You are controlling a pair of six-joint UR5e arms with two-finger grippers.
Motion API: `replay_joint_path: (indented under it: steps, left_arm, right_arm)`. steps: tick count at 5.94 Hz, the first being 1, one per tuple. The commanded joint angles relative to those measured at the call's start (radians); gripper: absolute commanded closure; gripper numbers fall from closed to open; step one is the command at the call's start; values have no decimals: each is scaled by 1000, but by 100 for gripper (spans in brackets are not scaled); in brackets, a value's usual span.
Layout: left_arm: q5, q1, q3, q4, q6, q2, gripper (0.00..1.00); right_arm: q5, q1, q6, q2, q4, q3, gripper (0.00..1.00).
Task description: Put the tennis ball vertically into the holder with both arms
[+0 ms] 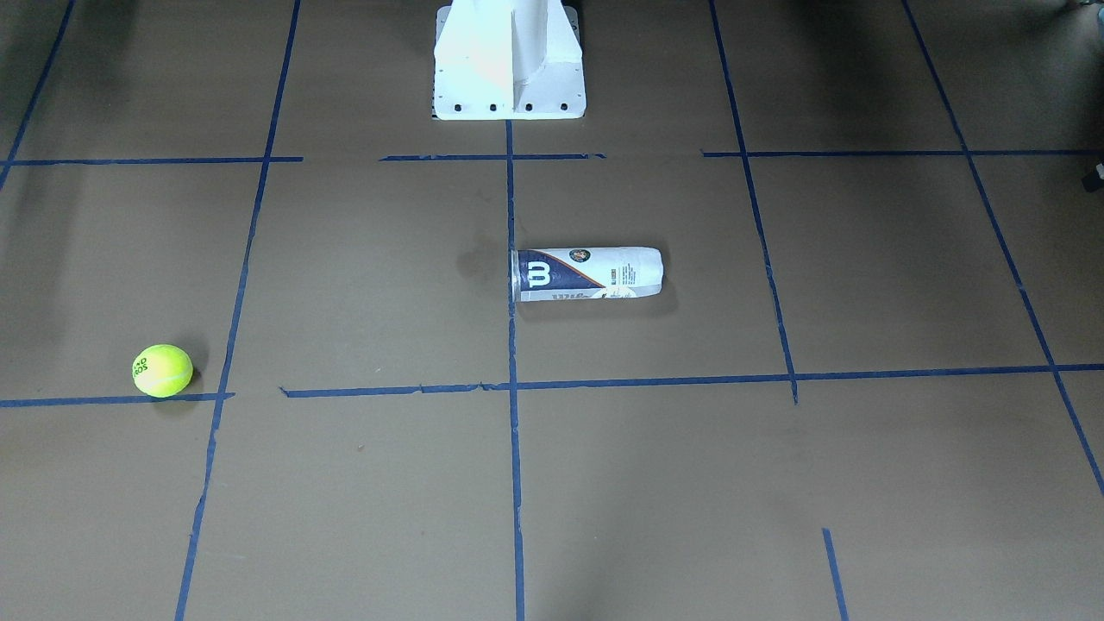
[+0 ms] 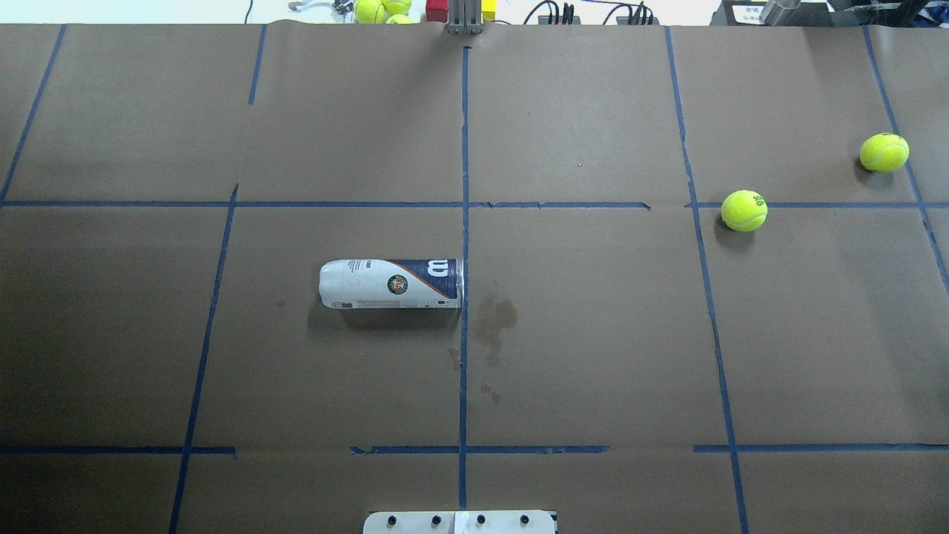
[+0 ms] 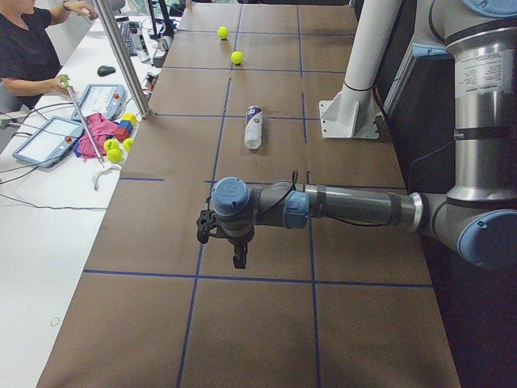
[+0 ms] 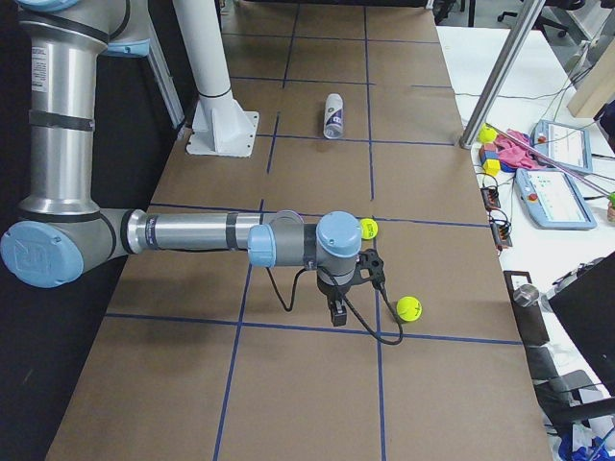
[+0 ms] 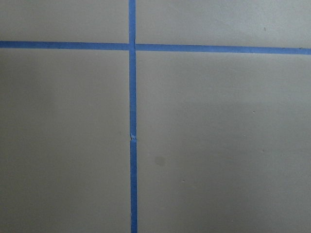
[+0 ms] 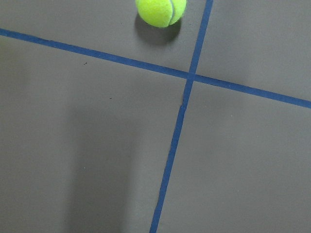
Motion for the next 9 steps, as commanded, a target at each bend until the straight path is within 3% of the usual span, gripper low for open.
replay_joint_path:
  steps: [1,9]
  left_arm:
    - [22,2,-42,0,-3,6,0]
    - [7,5,-51,-11,-3,28,0]
  right_arm:
    - [13,-2,1,-2,4,-4,0]
    - [55,-17,16,7,12,-9,0]
